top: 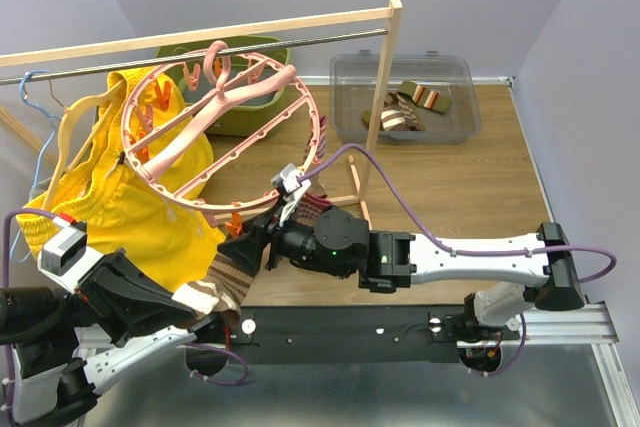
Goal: Remove the socks clipped to the hanger
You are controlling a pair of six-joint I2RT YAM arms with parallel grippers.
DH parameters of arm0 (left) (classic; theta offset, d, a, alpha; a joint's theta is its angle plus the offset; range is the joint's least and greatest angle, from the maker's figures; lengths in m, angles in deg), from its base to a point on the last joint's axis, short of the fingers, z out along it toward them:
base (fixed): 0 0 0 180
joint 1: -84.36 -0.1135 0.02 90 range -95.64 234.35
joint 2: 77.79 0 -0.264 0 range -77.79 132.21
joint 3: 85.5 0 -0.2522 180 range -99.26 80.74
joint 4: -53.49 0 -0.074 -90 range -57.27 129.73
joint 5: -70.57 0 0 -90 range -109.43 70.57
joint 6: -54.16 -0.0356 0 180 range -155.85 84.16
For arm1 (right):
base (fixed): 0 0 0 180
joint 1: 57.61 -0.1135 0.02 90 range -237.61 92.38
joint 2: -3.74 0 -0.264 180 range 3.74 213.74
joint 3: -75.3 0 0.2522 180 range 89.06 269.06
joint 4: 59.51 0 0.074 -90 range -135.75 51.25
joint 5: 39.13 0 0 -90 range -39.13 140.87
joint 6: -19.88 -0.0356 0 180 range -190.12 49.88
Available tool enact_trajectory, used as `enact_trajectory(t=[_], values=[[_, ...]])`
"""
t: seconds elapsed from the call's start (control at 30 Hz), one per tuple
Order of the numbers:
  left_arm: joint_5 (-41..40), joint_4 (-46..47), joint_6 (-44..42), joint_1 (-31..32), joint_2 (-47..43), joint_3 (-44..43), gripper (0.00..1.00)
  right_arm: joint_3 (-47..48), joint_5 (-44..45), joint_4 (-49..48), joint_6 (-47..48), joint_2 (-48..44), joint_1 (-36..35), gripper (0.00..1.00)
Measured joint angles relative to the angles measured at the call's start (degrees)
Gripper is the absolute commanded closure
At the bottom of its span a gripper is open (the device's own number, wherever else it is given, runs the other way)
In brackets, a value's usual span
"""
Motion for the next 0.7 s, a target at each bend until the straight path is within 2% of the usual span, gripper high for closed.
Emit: enact_trajectory(t=[0.17, 0.47, 0.7], values=[[0.63, 0.52, 0.39, 0.00, 0.00, 0.68, 1.00, 1.53, 3.82, 0.02, 0.81, 0.44, -0.74, 0.51], [1.79, -0.39, 0.48, 0.00, -0.11, 1.49, 1.00, 1.55, 9.03, 0.66, 1.22, 0.24, -0.83, 0.98], [2.08, -2.03, 0.35, 0.00, -2.38, 2.62, 1.00, 1.11, 10.93, 1.49, 0.87, -0.26, -0.85, 0.99]])
